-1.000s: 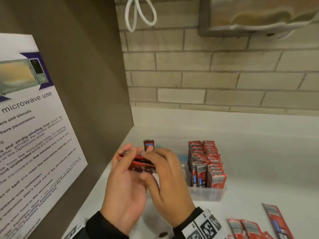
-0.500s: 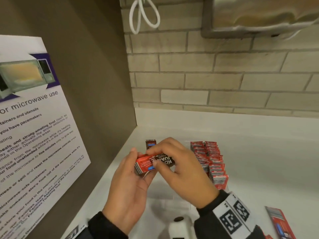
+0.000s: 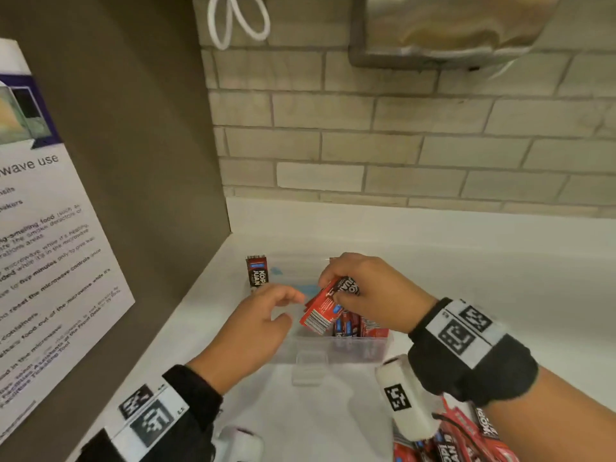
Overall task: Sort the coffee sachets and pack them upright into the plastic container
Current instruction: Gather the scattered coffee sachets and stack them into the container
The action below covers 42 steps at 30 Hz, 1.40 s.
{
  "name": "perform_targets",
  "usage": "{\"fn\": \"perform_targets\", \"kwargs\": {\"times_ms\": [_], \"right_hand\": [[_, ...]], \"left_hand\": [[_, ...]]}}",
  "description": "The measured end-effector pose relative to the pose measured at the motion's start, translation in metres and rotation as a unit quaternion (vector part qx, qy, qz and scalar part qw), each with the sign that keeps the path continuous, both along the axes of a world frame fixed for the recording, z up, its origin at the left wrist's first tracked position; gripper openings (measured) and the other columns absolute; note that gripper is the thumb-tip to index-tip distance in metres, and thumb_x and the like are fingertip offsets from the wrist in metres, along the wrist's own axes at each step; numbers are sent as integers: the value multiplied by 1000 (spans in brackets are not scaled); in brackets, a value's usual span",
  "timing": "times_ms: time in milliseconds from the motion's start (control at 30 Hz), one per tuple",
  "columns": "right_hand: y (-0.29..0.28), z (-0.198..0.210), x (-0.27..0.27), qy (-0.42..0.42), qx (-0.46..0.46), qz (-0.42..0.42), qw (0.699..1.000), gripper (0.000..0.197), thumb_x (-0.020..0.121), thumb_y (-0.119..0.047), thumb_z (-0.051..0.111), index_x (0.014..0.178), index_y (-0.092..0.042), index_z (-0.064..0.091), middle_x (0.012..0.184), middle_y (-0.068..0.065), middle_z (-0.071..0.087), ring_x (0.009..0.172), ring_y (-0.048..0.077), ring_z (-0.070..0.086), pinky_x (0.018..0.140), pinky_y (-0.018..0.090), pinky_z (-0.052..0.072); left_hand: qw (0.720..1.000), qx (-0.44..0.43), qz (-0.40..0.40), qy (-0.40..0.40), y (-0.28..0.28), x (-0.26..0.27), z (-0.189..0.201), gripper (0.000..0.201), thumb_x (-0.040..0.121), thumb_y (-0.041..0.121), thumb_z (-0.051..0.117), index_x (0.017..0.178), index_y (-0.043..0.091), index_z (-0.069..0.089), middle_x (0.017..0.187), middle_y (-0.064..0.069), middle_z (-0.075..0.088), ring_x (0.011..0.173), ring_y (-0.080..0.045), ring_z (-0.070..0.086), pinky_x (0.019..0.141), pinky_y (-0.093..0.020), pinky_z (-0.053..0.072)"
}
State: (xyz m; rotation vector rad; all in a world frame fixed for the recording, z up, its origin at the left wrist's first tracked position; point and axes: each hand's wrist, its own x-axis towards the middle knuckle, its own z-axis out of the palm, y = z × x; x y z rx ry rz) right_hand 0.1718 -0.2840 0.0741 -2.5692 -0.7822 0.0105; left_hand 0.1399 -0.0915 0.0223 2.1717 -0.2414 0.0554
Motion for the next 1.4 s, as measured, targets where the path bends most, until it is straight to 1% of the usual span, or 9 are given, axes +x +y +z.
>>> {"fn": "perform_targets", "kwargs": {"times_ms": [167,333,567,700,833,1000,1233,1333,1400], "right_hand": [[5,-13,-1,-41,-92,-30,994,32,91,-16,49,121,-28,55,123,-4,53,118,14,44,101,37,26],[6,-10,-1,-38,-51,-79,995,33,89,-14,49,119,-27,55,125,-3,53,121,16,44,98,39,26],[10,-15,-1,-85,-177,-45,980,36,90,-9,45,121,-26,53,118,-3,51,111,20,51,92,40,24],[15,-16,-5,-117,-240,-15,964,38,89,-3,45,118,-25,56,100,-4,47,105,23,49,89,43,24],[15,-24,-8,-132,-259,-17,957,35,90,-6,45,120,-21,53,114,-1,54,110,24,42,92,44,22],[3,-35,-9,-138,-223,-27,965,49,84,-19,56,130,-20,40,125,-1,45,116,22,36,89,41,19],[-27,-34,-7,-56,130,-193,971,51,84,-44,56,130,-31,40,131,-10,34,119,10,31,94,34,27],[-37,-47,-2,105,441,-296,841,36,95,-33,50,128,-21,43,131,-1,43,120,16,42,93,30,34],[-37,-59,-2,193,503,-307,784,38,98,-34,42,131,-17,41,128,0,46,116,16,43,93,30,33]], "left_hand": [[996,72,-22,49,-12,15,-4,44,93,1,45,133,21,48,136,7,47,130,-8,40,103,-16,28],[994,55,-70,61,-19,21,0,33,92,13,51,121,24,60,125,4,62,117,-10,55,106,-35,40],[983,141,-87,80,-23,25,-2,39,94,13,47,133,18,52,133,3,53,125,-15,49,106,-24,34],[973,162,-110,120,-33,33,0,29,92,11,48,120,13,55,118,-3,59,107,-15,54,83,-19,42],[969,143,-129,151,-44,39,0,36,91,10,52,127,12,50,122,-6,59,101,-12,53,74,-13,41],[965,146,-118,181,-52,46,1,34,88,6,56,122,4,48,115,-18,60,104,-27,57,90,-36,46],[957,131,-144,217,-50,53,-2,74,65,17,53,137,16,35,126,-8,57,115,-25,55,101,-41,46],[956,111,-148,229,-56,48,8,65,78,7,56,138,17,33,129,-6,56,117,-23,53,103,-36,44],[953,81,-163,241,-59,48,8,59,86,-5,51,137,21,36,130,-4,55,119,-20,51,103,-30,41]]}}
